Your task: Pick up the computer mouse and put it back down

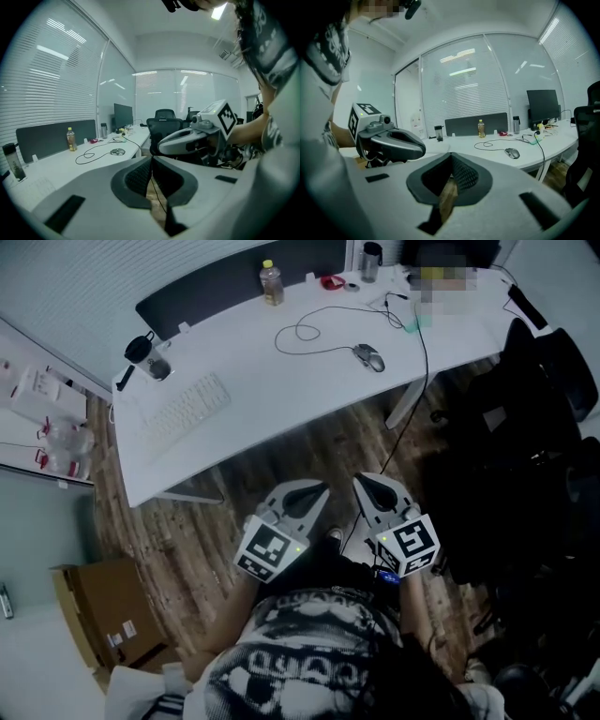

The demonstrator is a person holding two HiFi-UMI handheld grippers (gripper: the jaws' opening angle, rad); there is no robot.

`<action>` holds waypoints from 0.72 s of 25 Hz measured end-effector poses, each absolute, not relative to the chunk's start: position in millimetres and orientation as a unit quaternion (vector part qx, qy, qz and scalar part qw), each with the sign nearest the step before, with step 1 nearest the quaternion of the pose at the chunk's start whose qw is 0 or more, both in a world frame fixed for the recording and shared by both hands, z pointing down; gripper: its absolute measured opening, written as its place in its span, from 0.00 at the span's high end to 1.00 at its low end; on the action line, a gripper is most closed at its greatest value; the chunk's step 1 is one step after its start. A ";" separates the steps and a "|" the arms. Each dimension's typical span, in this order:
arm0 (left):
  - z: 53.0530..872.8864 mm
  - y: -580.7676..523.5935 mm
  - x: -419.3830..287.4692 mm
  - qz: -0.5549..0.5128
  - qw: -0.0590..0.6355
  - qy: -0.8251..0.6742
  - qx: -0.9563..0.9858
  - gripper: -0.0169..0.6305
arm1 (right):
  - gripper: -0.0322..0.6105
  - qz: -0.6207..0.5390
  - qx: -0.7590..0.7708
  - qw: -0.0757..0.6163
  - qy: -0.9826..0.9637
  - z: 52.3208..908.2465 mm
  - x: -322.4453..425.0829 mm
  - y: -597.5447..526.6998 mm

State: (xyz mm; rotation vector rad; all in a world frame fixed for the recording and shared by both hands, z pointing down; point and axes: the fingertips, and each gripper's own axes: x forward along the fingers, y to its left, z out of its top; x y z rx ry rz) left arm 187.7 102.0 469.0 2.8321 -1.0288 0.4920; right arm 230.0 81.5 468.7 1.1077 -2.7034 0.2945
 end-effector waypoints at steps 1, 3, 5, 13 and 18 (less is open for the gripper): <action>469.3 103.7 188.0 0.162 0.044 -0.339 0.926 0.97 | 0.96 0.099 0.372 0.102 -0.917 469.8 230.0 82.7; 468.4 105.5 187.9 0.164 0.042 -0.342 0.924 0.97 | 0.96 0.098 0.365 0.103 -0.920 470.5 228.9 84.3; 466.7 106.2 187.4 0.165 0.039 -0.345 0.923 0.97 | 0.96 0.096 0.358 0.105 -0.923 470.8 227.8 85.2; 462.5 107.1 189.3 0.170 0.032 -0.345 0.923 0.97 | 0.96 0.097 0.360 0.109 -0.922 470.8 239.4 79.2; 467.8 110.6 190.4 0.181 0.030 -0.344 0.921 0.97 | 0.96 0.095 0.363 0.119 -0.919 477.6 248.3 76.8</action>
